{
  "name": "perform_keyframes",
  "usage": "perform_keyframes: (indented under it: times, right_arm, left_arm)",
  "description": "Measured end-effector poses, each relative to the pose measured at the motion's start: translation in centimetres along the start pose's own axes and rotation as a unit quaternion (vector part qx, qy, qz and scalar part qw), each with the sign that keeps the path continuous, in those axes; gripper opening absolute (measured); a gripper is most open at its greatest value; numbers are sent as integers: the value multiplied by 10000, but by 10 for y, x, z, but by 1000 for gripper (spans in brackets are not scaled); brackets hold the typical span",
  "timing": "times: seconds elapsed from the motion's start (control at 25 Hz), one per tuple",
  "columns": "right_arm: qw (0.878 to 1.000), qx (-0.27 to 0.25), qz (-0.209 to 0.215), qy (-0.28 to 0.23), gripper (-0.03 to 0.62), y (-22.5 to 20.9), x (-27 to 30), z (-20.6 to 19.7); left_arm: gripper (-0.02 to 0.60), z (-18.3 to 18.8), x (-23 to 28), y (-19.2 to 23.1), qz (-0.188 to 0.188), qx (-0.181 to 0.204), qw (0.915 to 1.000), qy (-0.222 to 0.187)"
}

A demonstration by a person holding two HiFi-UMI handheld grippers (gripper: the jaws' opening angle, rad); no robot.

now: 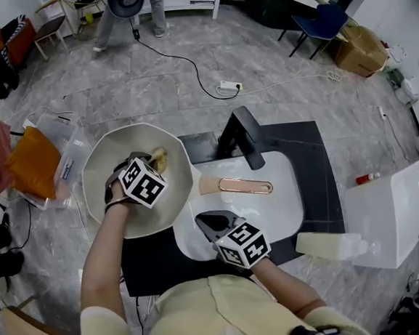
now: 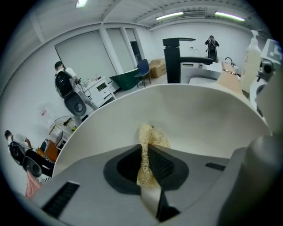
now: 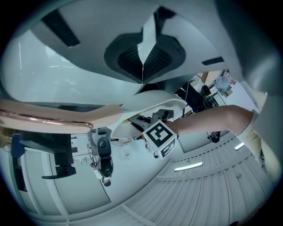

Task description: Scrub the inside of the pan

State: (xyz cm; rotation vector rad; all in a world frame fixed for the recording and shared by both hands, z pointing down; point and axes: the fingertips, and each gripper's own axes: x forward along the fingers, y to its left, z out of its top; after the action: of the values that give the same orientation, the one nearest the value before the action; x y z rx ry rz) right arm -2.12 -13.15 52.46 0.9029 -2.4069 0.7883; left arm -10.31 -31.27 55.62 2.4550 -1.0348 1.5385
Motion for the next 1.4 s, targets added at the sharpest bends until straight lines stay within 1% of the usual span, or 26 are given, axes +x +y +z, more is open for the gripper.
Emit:
perform_keyframes:
  times: [0.16,0.36,0.44,0.56,0.64,0.72,0.84,1.08,1.4]
  right_arm:
    - [10000,-10,26,9,16,2,1,0]
    - [10000,-24,59,36,17,4,1,-1]
    - [9999,-40,81,52,17,5,2,-2]
    - [9999,-67,120,77,17,8,3,-2]
    - [9998,-86,145,91,17,9,4,-2]
    - [9997,-108,168,105,17,11,3,-3]
    - [9996,-143,193,136,17,12,3,-5]
    - [9994,-187,245,171,17,16,4,-5]
    - [9991,-243,287,214,17,19,5,-7]
  left_arm:
    - [40,4,-4,-21,-408,198,9990,-59]
    - [40,2,-9,-45,-856,521,9950,15]
    - [40,-1,-13,-56,-1101,742,9911,63]
    - [40,-8,-20,-71,-1487,1129,9822,198]
    - [40,-14,-25,-78,-1668,1330,9766,283]
    - [40,-18,-29,-83,-1772,1464,9726,350]
    - [40,-27,-34,-89,-1896,1566,9681,489]
    - [40,-51,-47,-96,-2049,1807,9575,926]
    - [40,-85,-60,-86,-2092,1761,9477,1647]
